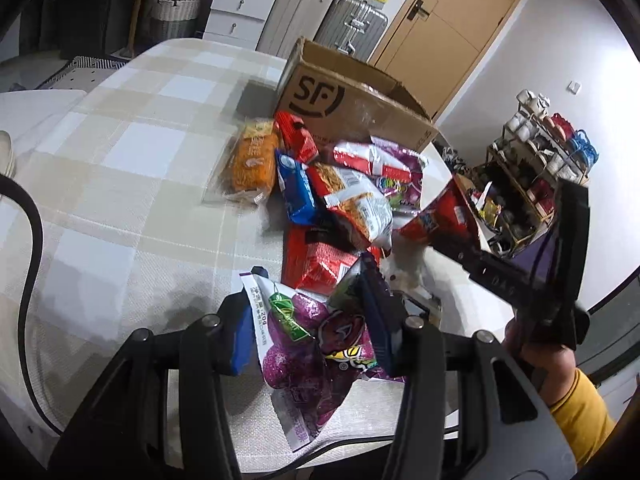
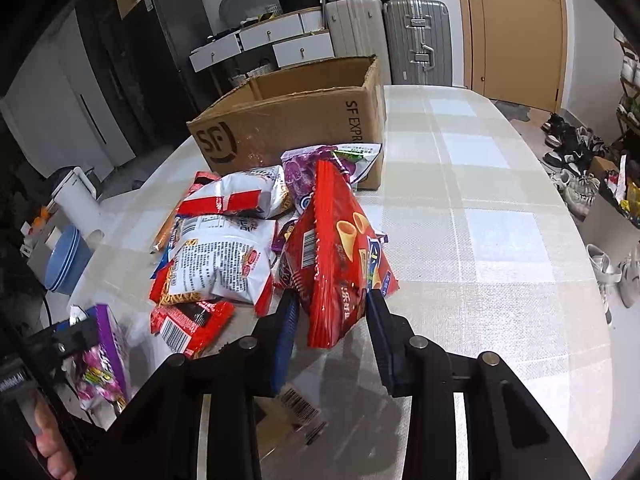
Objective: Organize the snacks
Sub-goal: 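Grasp the red chip bag with the right tool while the left tool grasps the purple candy bag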
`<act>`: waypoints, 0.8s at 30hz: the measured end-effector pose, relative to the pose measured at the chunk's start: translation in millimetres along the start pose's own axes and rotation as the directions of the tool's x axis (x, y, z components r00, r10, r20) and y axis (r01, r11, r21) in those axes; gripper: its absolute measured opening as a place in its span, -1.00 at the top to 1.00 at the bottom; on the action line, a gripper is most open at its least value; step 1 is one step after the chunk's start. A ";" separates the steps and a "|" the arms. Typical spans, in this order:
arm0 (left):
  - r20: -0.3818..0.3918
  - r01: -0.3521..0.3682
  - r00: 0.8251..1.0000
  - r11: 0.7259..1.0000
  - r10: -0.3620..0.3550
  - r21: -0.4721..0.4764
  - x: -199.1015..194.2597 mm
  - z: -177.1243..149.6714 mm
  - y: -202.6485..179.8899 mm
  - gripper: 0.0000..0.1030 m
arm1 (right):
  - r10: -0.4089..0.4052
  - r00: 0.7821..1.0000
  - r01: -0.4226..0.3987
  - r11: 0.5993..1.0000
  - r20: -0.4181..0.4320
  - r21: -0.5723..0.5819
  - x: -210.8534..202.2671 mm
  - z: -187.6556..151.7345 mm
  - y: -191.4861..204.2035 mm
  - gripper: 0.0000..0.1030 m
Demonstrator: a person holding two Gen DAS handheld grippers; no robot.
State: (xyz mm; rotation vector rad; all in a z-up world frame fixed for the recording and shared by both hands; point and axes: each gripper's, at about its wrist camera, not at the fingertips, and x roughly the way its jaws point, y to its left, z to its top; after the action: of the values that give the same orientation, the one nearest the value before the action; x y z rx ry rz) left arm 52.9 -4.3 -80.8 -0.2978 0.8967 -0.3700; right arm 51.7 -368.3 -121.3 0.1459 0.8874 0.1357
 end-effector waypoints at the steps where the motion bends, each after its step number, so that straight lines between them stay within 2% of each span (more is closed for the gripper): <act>1: -0.002 -0.005 1.000 1.000 0.005 0.001 -0.2 -0.8 0.6 0.14 | 0.001 1.000 -0.001 1.000 -0.005 -0.001 0.2 -0.5 0.3 0.34; 6: -0.070 -0.060 0.996 0.998 0.060 0.007 19.1 -6.0 5.8 0.13 | 0.013 0.998 -0.014 1.000 -0.056 -0.020 4.5 -7.5 0.9 0.35; 7: -0.105 -0.074 0.992 0.997 0.075 0.007 26.3 -7.5 7.3 0.08 | 0.015 0.998 -0.016 1.000 -0.066 -0.024 8.2 -9.7 1.4 0.35; 8: -0.139 -0.094 0.986 0.995 0.096 0.015 33.6 -9.2 8.0 -0.07 | 0.016 0.996 -0.019 0.999 -0.089 -0.033 11.2 -12.6 1.8 0.35; 9: -0.169 -0.128 0.977 0.991 0.131 0.029 39.3 -10.9 7.9 -0.13 | 0.000 0.994 -0.005 0.999 -0.109 -0.045 14.6 -15.9 2.4 0.35; 11: -0.162 -0.136 0.977 0.990 0.139 0.034 36.9 -11.8 6.4 -0.14 | -0.025 0.993 0.017 0.998 -0.115 -0.069 17.5 -20.2 4.1 0.34; 15: -0.127 -0.091 0.988 0.996 0.092 0.013 15.8 -8.2 7.9 -0.14 | -0.037 0.993 0.028 0.996 -0.114 -0.083 17.5 -22.6 6.0 0.34; 18: -0.144 -0.051 0.989 0.998 0.047 -0.026 6.2 -8.1 14.4 -0.14 | -0.037 0.994 0.029 0.996 -0.104 -0.079 17.7 -24.3 7.0 0.33; 21: -0.198 -0.044 0.979 0.998 0.036 -0.040 4.8 -11.2 16.2 -0.14 | -0.022 0.995 0.015 0.997 -0.100 -0.071 20.1 -22.3 7.2 0.30; 24: -0.245 -0.071 0.968 0.997 0.061 -0.034 14.9 -21.3 18.6 -0.14 | -0.013 0.996 0.006 0.997 -0.091 -0.073 23.5 -18.8 10.1 0.24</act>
State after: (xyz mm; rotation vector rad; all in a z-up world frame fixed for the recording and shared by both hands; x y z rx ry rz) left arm 47.8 3.9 -111.2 -0.2643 1.1546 -0.3304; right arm 51.1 -352.9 -149.1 0.0684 0.9728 0.1661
